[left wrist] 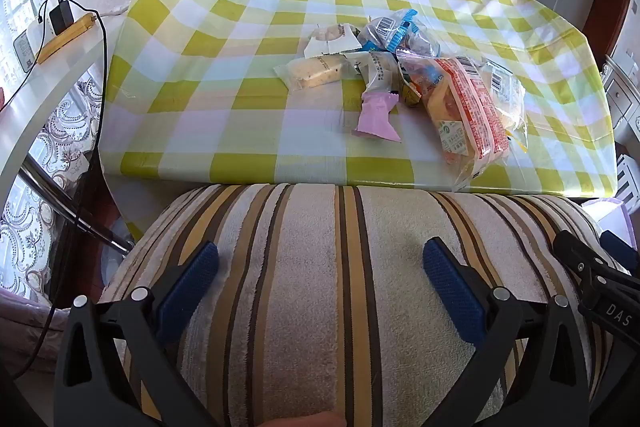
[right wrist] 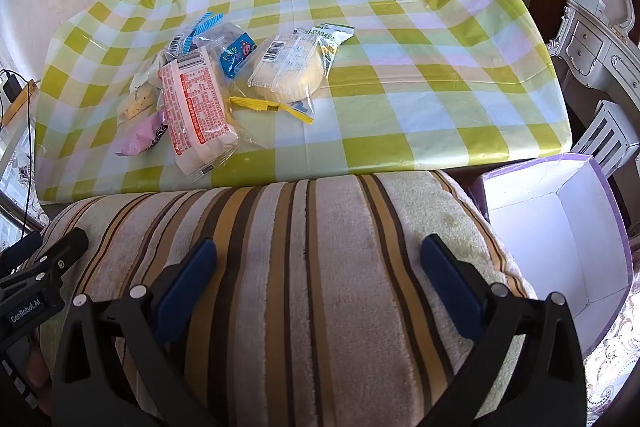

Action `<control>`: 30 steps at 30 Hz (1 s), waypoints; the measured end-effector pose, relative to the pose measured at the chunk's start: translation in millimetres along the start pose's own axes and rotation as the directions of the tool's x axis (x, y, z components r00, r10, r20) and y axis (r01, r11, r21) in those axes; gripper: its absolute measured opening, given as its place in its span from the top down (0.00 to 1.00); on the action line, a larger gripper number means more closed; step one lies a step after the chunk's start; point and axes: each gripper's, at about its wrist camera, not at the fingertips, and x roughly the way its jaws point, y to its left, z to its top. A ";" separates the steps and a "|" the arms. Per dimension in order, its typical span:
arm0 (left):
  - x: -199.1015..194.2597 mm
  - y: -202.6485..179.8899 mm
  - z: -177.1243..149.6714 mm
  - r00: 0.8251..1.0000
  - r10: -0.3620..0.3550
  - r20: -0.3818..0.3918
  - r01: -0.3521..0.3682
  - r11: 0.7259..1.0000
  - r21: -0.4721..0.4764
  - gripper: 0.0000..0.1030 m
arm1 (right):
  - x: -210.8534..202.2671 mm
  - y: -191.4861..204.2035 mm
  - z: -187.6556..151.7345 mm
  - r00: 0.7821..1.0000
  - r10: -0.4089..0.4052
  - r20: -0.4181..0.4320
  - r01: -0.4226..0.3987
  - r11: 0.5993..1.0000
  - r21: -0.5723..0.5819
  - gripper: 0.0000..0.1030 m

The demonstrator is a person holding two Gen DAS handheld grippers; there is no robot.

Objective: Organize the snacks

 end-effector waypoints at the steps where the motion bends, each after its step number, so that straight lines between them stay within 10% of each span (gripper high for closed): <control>1: 0.0 0.0 0.0 1.000 0.000 0.000 0.000 1.000 0.000 0.04 | 0.0 0.0 0.0 1.000 0.000 0.000 0.000 1.000 0.000 0.01; 30: -1.1 -2.6 -0.3 1.000 0.030 0.008 -0.030 1.000 0.008 0.04 | 1.1 -6.6 6.4 0.998 0.058 -0.040 -0.059 0.998 -0.002 0.01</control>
